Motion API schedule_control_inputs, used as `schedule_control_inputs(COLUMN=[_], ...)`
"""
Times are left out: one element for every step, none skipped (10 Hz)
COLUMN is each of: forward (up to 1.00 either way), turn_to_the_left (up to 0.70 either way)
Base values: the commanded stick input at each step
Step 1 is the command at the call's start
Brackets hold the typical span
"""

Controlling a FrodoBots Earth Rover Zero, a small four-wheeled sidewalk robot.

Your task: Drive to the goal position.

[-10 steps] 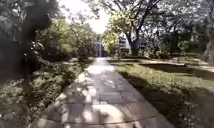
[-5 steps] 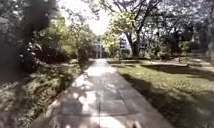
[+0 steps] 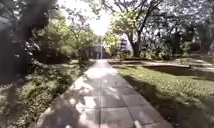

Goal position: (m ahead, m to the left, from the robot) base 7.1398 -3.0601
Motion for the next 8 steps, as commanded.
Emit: schedule_control_inputs(forward=[0.5,0.5,0.5,0.5,0.5,0.5,0.5,0.5], turn_to_the_left=[0.0,0.0,0.0,0.0,0.0,0.0,0.0,0.0])
